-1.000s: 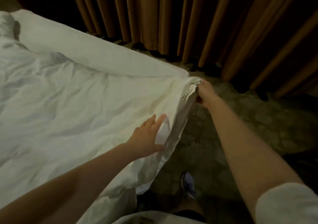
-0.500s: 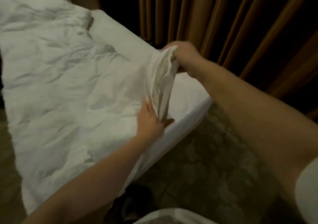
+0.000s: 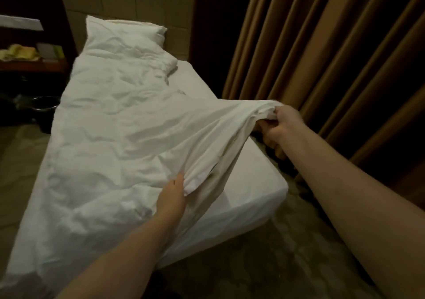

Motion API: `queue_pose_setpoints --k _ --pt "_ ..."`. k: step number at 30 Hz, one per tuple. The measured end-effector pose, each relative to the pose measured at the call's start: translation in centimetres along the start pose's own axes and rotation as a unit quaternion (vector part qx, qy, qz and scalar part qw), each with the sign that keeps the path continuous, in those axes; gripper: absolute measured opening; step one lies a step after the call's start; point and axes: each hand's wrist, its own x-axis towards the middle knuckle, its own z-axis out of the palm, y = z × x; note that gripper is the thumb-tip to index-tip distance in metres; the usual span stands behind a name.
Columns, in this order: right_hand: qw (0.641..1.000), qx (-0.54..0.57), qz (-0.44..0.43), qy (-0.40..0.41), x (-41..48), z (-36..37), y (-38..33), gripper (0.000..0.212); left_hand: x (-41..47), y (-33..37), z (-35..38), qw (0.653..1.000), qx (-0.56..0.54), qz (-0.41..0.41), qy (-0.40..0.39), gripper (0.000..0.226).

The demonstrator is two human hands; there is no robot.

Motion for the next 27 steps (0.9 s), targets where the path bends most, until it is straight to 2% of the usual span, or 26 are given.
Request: queue_pose_setpoints --k 2,3,6,8,11,14,18,20,22,24,27 --pt "0.999 0.028 0.018 0.002 0.0 1.0 1.4 0.008 -1.9 -0.6 1.2 0.999 -0.023 -0.027 -0.024 0.045" --pt "0.999 0.034 0.022 -0.003 -0.1 1.8 2.1 0.008 -3.1 -0.9 2.0 0.998 -0.020 -0.039 -0.048 0.051" --pt "0.997 0.059 0.033 -0.030 -1.3 4.6 4.1 0.026 -5.7 -1.4 3.6 0.992 -0.009 -0.094 -0.087 0.103" --pt "0.995 0.077 0.049 -0.047 -2.5 6.5 5.3 0.032 -5.2 -1.2 3.1 0.990 -0.048 -0.129 -0.038 0.120" --pt "0.991 0.076 0.078 -0.082 -3.8 8.5 7.1 0.025 -2.3 0.9 1.1 0.980 -0.131 -0.137 0.056 0.125" --pt "0.982 0.138 0.106 -0.071 -4.3 8.6 6.7 0.028 0.0 3.0 0.4 0.958 -0.195 -0.174 0.122 0.119" --pt "0.984 0.141 0.096 -0.045 -3.0 6.0 2.1 0.019 1.4 1.8 0.8 0.975 -0.062 -0.147 0.153 0.106" --pt "0.985 0.146 0.090 -0.014 -1.9 4.2 0.1 0.023 2.4 0.5 0.0 0.979 -0.052 -0.119 0.155 0.088" --pt "0.983 0.161 0.078 0.034 -0.1 1.8 -0.9 0.023 3.7 -0.7 -1.6 0.983 -0.047 -0.084 0.157 0.056" --pt "0.986 0.131 0.071 0.079 4.2 -1.3 -0.7 0.016 5.4 -1.6 -4.5 0.990 0.022 -0.053 0.133 0.037" --pt "0.980 0.067 0.118 0.144 10.7 -4.6 1.5 0.025 8.9 -2.1 -10.9 0.981 0.176 0.021 0.081 0.031"
